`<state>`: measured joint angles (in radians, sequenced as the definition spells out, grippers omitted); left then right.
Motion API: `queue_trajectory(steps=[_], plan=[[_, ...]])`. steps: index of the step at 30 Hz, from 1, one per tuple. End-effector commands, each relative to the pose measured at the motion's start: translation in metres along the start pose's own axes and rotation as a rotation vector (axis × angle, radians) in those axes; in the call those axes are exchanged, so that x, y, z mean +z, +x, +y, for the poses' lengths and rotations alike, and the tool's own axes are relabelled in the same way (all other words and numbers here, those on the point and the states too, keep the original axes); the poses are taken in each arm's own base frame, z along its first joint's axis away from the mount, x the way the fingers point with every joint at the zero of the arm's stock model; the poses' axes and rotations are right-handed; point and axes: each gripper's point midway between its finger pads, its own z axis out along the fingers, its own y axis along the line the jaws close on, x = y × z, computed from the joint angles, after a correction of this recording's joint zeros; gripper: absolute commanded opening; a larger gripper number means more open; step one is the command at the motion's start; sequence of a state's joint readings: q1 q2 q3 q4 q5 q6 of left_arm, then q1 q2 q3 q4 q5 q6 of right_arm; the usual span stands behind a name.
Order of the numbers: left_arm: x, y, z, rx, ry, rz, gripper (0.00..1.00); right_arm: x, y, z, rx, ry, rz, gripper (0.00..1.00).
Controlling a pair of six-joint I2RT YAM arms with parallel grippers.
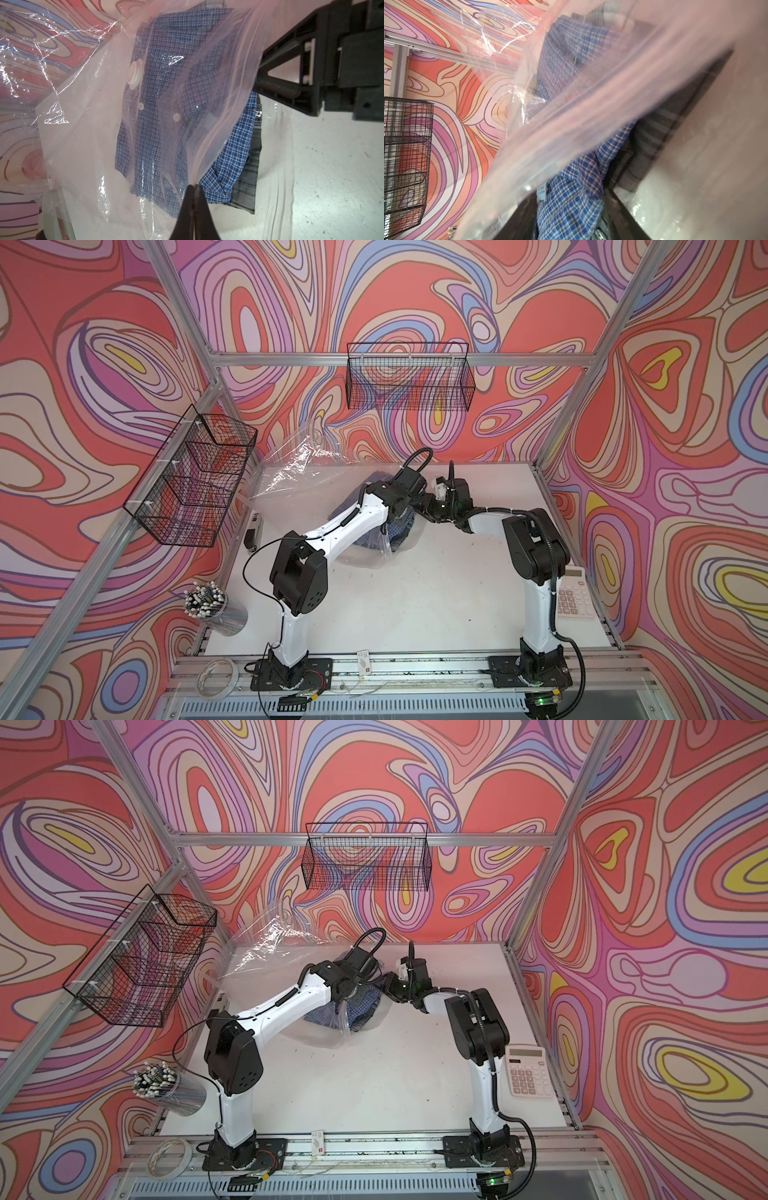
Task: Take the shirt out of the vacuum bag
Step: Take out the shirt from the vacuum bag.
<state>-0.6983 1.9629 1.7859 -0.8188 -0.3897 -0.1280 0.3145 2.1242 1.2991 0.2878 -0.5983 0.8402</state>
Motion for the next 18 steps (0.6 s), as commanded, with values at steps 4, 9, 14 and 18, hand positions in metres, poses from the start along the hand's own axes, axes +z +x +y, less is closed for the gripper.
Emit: queue_trajectory(steps=[4,9,14,18], plan=[[-0.016,-0.007,0.010,-0.026,0.000,-0.027,0.00,0.011,-0.011,-0.001,0.000,-0.022,-0.017,0.53],[-0.017,-0.010,0.011,-0.031,0.005,-0.035,0.00,0.021,-0.010,-0.010,0.031,-0.033,-0.012,0.52],[-0.018,-0.011,0.011,-0.035,0.007,-0.036,0.00,0.017,-0.005,-0.017,0.038,-0.006,-0.015,0.52],[-0.016,-0.011,0.008,-0.039,0.019,-0.034,0.00,0.016,-0.003,-0.020,0.042,-0.003,-0.019,0.52]])
